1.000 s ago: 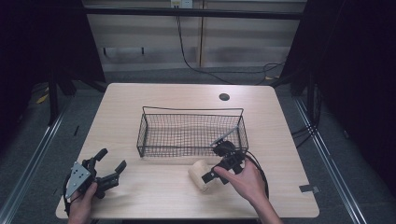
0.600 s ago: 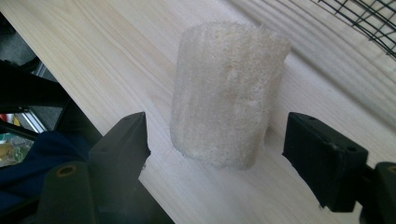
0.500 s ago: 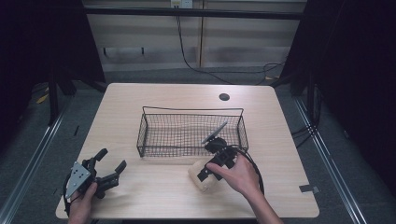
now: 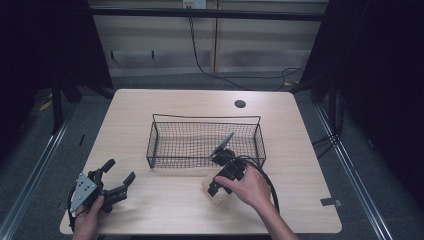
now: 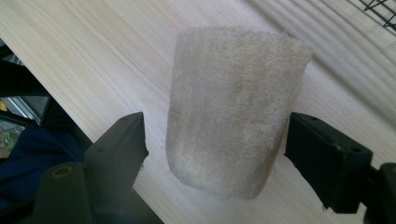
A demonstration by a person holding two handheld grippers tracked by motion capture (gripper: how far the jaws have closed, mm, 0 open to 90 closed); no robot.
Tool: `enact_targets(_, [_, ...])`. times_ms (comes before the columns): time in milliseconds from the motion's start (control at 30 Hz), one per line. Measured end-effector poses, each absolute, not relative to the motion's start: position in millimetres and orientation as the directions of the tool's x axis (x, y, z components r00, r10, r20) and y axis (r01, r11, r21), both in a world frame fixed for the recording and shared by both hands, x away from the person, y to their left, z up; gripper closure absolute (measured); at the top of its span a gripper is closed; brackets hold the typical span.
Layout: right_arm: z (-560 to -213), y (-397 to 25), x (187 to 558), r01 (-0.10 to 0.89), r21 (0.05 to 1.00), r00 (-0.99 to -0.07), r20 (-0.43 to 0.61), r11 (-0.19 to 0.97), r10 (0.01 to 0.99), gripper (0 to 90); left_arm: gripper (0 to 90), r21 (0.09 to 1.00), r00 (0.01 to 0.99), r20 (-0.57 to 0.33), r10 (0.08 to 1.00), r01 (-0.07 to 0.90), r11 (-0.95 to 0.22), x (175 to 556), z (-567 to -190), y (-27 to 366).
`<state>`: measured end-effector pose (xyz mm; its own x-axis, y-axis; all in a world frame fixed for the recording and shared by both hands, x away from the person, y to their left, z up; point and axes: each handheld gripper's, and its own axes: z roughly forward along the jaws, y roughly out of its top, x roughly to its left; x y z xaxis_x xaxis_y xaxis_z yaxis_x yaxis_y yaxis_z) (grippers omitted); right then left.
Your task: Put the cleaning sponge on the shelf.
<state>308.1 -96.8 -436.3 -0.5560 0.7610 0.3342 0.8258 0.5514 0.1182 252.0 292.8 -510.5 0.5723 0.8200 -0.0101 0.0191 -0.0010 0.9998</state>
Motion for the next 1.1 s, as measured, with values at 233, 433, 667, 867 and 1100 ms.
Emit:
enact_targets(233, [-446.9,-95.4,310.6,0.825,0.088,-0.551,0.344,0.558,0.760,19.6,15.7,1.000,0.572,-0.010,0.820,0.019,-0.001,252.0,-510.5,292.8])
enact_targets(433, [-452.4,-92.5,311.6,0.825,0.068,-0.547,0.344,0.561,0.764,19.5,15.7,1.000,0.572,-0.010,0.820,0.019,-0.001,252.0,-510.5,292.8])
enact_targets(667, [-456.1,-90.2,310.8,0.823,0.054,-0.549,0.333,0.566,0.766,21.2,15.7,1.000,0.572,-0.010,0.820,0.019,-0.001,252.0,-510.5,292.8])
enact_targets(867, [-456.9,-88.9,309.9,0.824,0.056,-0.547,0.333,0.563,0.768,24.1,15.7,1.000,0.572,-0.010,0.820,0.019,-0.002,252.0,-510.5,292.9])
enact_targets(1100, [-453.4,-90.4,309.8,0.835,0.055,-0.530,0.341,0.547,0.776,25.3,15.7,1.000,0.573,-0.010,0.820,0.020,-0.001,252.0,-510.5,292.8])
